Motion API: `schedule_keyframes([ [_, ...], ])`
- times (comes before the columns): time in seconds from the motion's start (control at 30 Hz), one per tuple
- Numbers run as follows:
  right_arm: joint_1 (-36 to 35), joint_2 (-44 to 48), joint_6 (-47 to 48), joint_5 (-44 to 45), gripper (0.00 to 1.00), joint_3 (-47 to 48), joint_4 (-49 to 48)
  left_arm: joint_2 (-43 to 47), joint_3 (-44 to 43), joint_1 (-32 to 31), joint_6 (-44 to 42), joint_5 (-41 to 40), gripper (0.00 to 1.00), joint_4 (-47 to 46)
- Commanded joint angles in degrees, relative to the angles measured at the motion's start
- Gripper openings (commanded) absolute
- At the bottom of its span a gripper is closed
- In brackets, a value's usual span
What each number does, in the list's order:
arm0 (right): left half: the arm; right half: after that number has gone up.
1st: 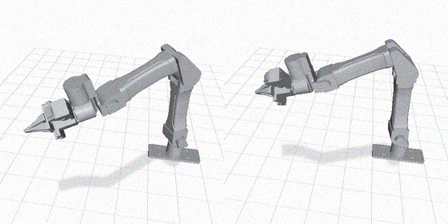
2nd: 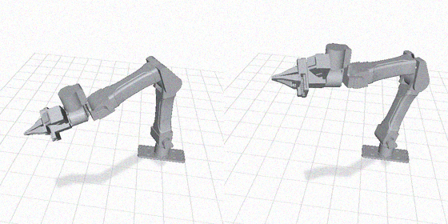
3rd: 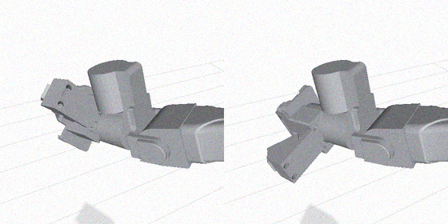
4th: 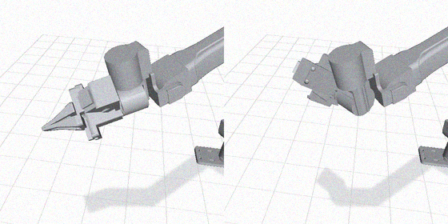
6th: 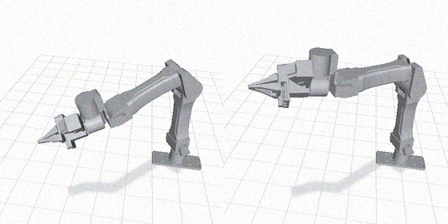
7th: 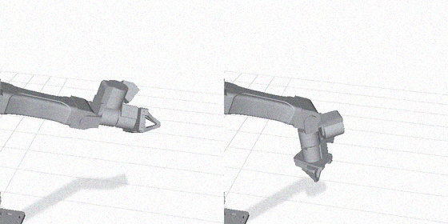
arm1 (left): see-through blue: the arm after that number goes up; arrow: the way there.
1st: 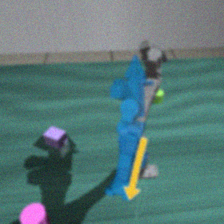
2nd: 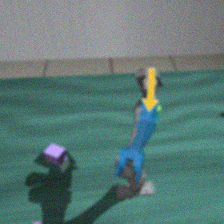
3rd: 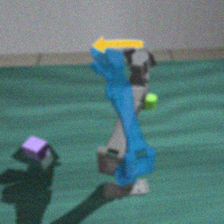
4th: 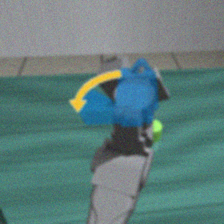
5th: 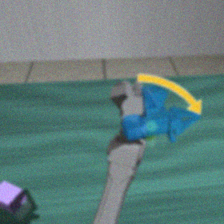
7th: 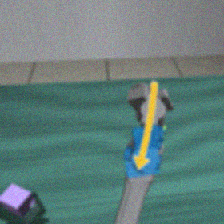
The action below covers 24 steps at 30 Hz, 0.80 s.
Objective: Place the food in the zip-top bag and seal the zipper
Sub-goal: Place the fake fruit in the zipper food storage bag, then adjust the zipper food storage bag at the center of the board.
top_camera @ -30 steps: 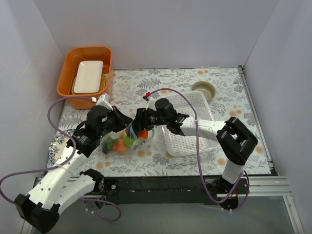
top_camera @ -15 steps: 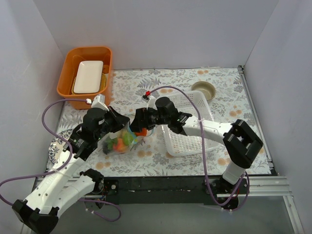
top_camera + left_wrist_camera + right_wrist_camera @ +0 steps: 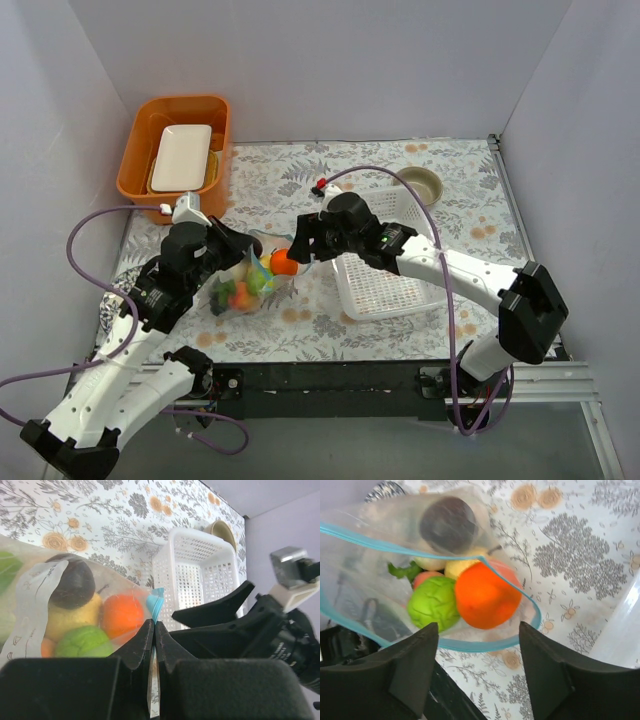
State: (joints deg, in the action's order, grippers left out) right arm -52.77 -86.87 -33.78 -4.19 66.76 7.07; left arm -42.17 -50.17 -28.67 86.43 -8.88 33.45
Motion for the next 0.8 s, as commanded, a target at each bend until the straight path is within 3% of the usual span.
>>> schedule_keyframes([
  [0.0, -0.2, -2.1, -1.2, -0.1, 0.68, 0.0, 4.1, 1.7, -3.6, 0.0, 0.7, -4.6, 0.0, 1.5],
  [0.37, -0.7, -6.6, -1.9, 2.5, 0.61, 3.3, 8.5, 2.6, -3.5, 0.0, 1.1, -4.9, 0.0, 2.1],
  [0.6, -1.0, 0.9, 0.5, 3.9, 0.64, 0.3, 4.7, 2.4, -3.2, 0.0, 1.1, -5.2, 0.0, 1.9],
  [0.77, -1.0, 2.4, 1.2, 7.9, 0.66, 1.2, 8.2, 1.7, -3.4, 0.0, 1.0, -5.1, 0.0, 1.5],
])
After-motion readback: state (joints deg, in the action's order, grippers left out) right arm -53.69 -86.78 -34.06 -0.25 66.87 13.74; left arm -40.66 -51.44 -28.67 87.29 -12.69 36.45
